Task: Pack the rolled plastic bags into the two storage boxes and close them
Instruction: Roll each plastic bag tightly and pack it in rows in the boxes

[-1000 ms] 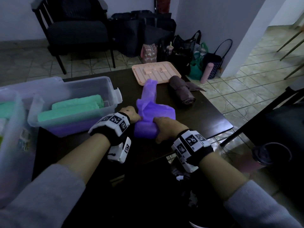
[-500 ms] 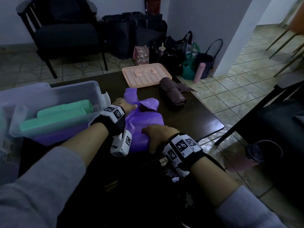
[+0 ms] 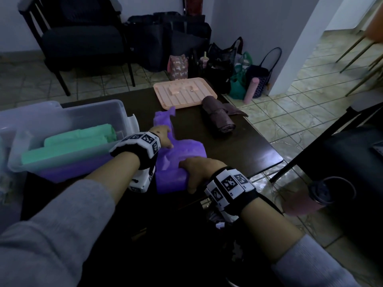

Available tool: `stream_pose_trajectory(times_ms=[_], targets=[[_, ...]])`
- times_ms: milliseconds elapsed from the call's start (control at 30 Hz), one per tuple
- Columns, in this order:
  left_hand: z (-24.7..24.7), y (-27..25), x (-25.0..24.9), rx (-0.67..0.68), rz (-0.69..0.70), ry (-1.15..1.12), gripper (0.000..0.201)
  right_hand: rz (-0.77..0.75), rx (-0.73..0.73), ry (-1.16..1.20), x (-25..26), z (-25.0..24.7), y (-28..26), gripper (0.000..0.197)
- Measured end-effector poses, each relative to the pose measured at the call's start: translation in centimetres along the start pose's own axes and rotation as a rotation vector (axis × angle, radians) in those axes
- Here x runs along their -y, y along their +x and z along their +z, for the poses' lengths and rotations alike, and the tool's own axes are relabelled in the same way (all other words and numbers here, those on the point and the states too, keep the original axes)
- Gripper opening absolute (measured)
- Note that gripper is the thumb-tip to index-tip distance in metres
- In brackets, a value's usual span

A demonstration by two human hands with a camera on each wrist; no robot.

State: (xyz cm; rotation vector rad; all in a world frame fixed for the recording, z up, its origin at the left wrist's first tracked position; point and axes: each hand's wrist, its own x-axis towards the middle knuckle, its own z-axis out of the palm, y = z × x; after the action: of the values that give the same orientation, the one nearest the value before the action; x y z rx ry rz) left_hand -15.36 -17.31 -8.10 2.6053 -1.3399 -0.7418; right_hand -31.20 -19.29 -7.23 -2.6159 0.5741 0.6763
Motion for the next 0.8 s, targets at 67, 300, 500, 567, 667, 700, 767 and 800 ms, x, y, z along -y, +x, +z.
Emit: stream_pose_trajectory(times_ms=[67, 300, 500, 567, 667, 700, 767, 800], targets=[[-0.1, 0.2, 0.3, 0.073, -0.035, 0.004, 0.08, 0.002, 0.021, -0.005, 0.0, -0.1, 0.1, 0.057], [0.6, 0.4, -0.3, 0.083, -0.025, 0.163, 0.082, 0.012, 0.012, 0.007, 0.0, 0.0, 0.0, 0.06], [1.8, 0.0, -0.7, 0.19, -0.026, 0.205, 0.096, 0.027, 0.037, -0.029, 0.2, -0.1, -0.2, 0.066], [1.8, -0.3, -0.9, 0.186, -0.029, 0.191, 0.093, 0.017, 0.056, -0.045, 0.3, -0.1, -0.2, 0.064], [1.7, -0.4, -0.8, 0.204, -0.03, 0.175, 0.091, 0.01, 0.041, -0.083, 0.5, 0.4, -0.3, 0.063], [1.7, -0.4, -0.7, 0.212, -0.028, 0.171, 0.091, 0.009, 0.032, -0.087, 0.5, 0.5, -0.3, 0.063], [1.9, -0.2, -0.4, 0.223, -0.023, 0.157, 0.092, 0.003, 0.025, -0.098, 0.5, 0.6, -0.4, 0.061], [1.8, -0.3, -0.3, 0.221, -0.015, 0.14, 0.093, -0.001, 0.018, -0.109, 0.5, 0.6, -0.4, 0.061]])
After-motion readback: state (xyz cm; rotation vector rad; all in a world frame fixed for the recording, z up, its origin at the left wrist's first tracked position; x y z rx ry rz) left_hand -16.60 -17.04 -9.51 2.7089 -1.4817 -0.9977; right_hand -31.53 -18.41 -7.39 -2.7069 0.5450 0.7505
